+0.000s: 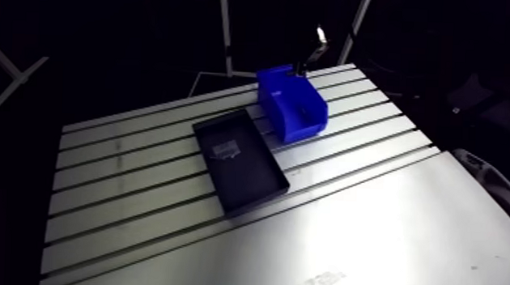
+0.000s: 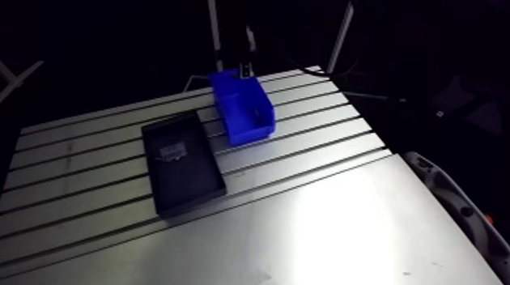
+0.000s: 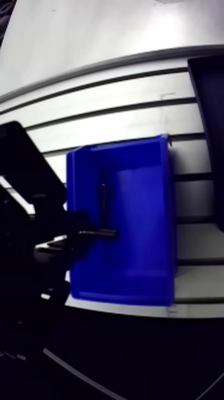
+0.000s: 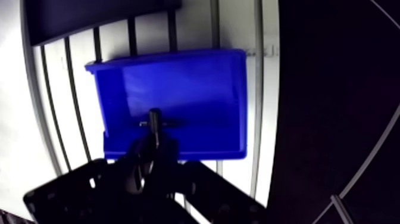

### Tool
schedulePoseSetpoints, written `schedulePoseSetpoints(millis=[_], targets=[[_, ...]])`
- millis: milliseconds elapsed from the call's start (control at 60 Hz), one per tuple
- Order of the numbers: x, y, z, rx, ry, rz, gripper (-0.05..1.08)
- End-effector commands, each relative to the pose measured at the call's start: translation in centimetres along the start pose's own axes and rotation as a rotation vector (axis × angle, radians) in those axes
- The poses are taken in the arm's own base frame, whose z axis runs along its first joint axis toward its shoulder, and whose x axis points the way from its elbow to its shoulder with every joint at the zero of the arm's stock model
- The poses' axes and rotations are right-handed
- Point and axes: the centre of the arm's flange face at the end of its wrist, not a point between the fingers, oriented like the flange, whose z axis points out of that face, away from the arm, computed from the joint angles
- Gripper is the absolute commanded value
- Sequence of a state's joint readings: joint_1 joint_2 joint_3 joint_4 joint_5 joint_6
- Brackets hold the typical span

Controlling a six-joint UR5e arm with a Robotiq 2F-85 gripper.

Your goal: Pick up the M10 bolt from the tray and put it into the blue bin.

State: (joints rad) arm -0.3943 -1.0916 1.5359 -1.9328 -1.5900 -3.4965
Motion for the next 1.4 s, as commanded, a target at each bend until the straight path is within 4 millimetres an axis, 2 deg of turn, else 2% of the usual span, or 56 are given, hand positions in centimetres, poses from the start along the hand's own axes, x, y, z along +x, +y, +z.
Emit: schedulePoseSetpoints(millis=[17,233,317,1033,1100,1283,1350,1367,1383,1400], targets=[[1.1,0.2,1.3,0.021,0.003,-0.017,1.03],[1.6,0.1,2.7,-0.017,-0.016,-0.018,1.02],[1.8,0.1,4.3,-0.022,-0.023,-0.021,1.02],[1.9,0.0,8.0,-0.007,-0.045,-0.026,1.02],[1.8,0.0,8.9,0.011,-0.052,-0.027,1.02],[1.7,0.1,9.2,0.006,-0.069,-0.027,1.00],[1.7,0.1,9.1,0.003,-0.070,-0.026,0.91],[1.7,0.2,9.1,0.001,-0.069,-0.026,0.76],[1.7,0.2,9.1,0.001,-0.069,-0.026,0.76],[1.7,0.2,9.1,0.000,-0.069,-0.020,0.42]])
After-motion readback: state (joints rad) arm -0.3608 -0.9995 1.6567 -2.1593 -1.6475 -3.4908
